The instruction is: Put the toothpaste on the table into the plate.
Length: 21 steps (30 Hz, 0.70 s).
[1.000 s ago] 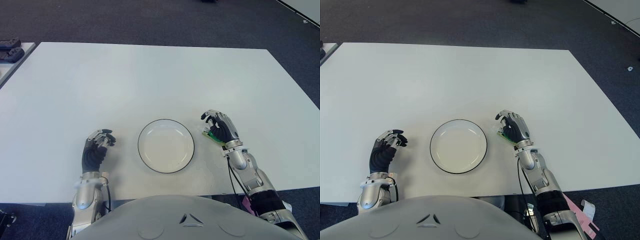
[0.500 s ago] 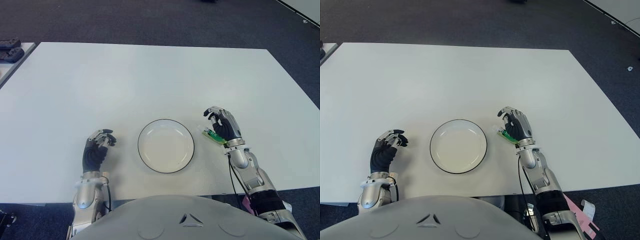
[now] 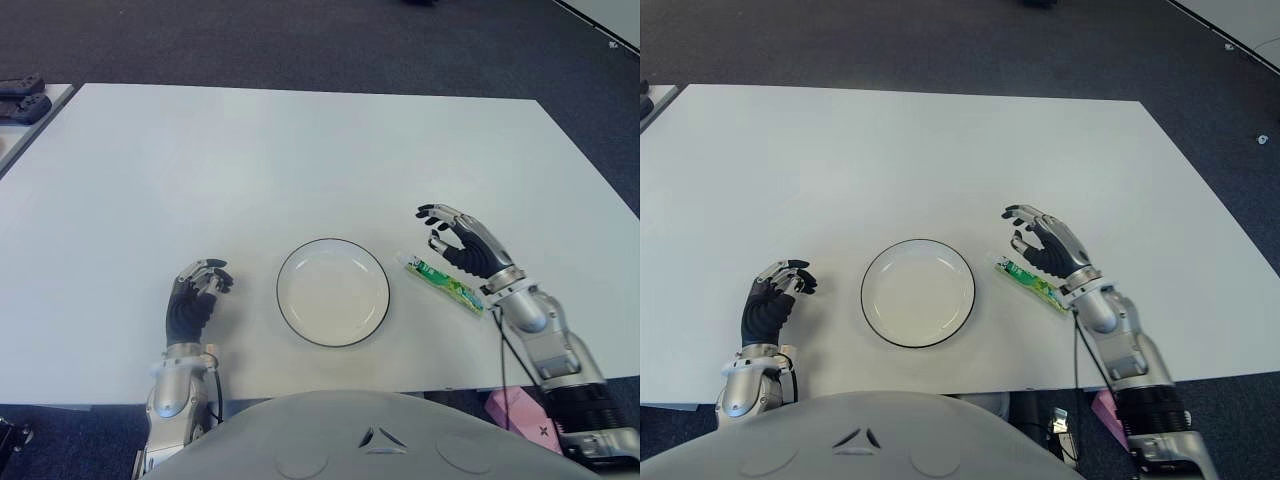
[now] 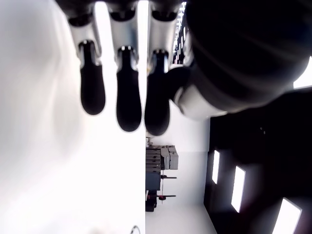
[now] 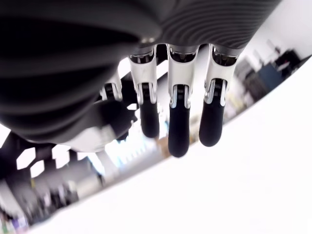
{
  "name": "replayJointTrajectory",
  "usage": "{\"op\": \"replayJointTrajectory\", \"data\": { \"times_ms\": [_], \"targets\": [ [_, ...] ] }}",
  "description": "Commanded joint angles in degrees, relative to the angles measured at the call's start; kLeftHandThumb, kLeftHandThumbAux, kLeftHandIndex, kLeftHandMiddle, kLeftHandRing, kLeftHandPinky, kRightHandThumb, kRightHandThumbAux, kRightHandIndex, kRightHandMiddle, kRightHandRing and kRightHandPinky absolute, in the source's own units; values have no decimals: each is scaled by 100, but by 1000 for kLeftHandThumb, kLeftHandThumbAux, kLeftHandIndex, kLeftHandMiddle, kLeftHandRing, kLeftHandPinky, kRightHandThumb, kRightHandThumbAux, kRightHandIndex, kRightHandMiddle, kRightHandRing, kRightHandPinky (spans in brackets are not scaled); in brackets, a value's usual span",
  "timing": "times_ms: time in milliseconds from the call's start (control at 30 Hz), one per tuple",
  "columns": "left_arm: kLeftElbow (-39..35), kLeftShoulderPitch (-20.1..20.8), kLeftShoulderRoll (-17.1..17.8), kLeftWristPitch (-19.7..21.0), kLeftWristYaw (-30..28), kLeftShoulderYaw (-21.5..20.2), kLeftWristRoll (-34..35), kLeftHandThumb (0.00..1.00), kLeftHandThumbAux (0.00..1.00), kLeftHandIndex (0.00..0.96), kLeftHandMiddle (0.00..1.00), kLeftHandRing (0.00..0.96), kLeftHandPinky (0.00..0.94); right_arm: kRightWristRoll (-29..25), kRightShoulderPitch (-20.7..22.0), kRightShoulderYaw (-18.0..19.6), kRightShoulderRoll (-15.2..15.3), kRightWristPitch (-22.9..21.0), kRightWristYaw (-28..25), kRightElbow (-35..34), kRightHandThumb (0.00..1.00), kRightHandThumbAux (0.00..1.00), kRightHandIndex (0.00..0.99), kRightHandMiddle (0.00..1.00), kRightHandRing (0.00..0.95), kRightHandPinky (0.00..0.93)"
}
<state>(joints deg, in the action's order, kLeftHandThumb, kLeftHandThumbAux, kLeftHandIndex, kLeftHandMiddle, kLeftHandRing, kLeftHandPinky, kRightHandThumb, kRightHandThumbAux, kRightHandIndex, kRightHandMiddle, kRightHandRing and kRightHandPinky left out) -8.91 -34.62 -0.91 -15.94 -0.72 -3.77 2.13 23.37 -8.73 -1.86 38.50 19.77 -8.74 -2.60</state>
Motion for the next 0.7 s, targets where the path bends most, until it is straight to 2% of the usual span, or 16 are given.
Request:
{"op": "replayJointTrajectory", "data": {
  "times_ms": [33,167,333,467,700],
  "targets": [
    [20,31,-28,4,17,32,-21,700,721,432,573,551,521,252,-82,-4,411,-315,-608,-288,601,317,21,8,23,41],
    [47,20,-13,-28,-20,39,12,700,721,431,572,551,518,803,-168,21,733,-477,-834,-591,594,243,5,2,6,10],
    [63,9,-14,-45,-19,53,16,701,720,432,572,550,519,1212,-368,124,912,-586,-900,-843,579,160,0,0,0,1],
    [65,1,-23,-75,-11,63,4,701,720,432,574,552,523,1344,-493,190,961,-680,-953,-967,569,133,0,0,0,0],
    [115,-1,-34,-200,-17,70,9,702,720,432,576,556,527,1656,-751,305,943,-1183,-1279,-1463,562,115,0,0,0,0]
  ]
}}
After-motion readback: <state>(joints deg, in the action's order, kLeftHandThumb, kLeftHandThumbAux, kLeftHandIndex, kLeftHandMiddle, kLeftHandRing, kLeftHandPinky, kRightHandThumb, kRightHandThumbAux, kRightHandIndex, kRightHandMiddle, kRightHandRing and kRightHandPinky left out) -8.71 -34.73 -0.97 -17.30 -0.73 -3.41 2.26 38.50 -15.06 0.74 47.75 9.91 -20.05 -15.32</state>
